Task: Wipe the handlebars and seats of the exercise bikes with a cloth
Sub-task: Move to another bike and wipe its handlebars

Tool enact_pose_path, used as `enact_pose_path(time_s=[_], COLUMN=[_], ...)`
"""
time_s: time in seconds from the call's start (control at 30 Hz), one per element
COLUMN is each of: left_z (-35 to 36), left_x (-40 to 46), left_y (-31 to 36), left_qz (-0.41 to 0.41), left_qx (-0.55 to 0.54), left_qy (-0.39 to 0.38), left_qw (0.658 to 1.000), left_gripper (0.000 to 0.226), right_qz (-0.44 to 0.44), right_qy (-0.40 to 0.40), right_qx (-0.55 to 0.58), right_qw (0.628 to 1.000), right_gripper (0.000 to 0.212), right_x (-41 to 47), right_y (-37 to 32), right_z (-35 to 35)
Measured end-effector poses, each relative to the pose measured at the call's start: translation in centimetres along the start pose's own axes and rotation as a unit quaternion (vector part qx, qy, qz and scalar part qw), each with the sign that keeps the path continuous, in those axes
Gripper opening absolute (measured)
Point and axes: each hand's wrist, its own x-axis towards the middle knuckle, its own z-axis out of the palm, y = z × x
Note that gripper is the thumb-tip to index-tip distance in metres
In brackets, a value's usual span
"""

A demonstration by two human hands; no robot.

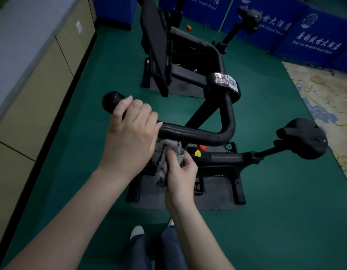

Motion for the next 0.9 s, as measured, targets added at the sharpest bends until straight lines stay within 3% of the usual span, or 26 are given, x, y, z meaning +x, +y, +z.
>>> enact_pose_path(time_s=[0.13, 0.37, 0.63, 0.9], left_z=[-0.2, -0.3, -0.3, 0.1], left_x=[0.1, 0.0, 0.1, 0.1], left_y=[-0.1, -0.2, -0.4, -0.3], left_qz=[0.007, 0.012, 0.02, 0.015], left_qx=[0.003, 0.009, 0.007, 0.003], left_qy=[0.002, -0.002, -0.002, 0.019], left_qw=[1.0, 1.0, 1.0, 1.0], left_gripper=[0.035, 0.034, 0.033, 0.031], right_qz=[0.019, 0.103, 0.102, 0.073], right_qy=[-0.002, -0.003, -0.018, -0.041], right_qx=[0.053, 0.124, 0.224, 0.236], right_qw=[0.998, 0.987, 0.969, 0.968], right_gripper=[0.007, 0.018, 0.01, 0.013], right_x=[0.0, 0.7, 0.2, 0.1], right_y=[0.4, -1.0, -0.9, -1.0], right_z=[1.8, 3.1, 2.1, -0.3])
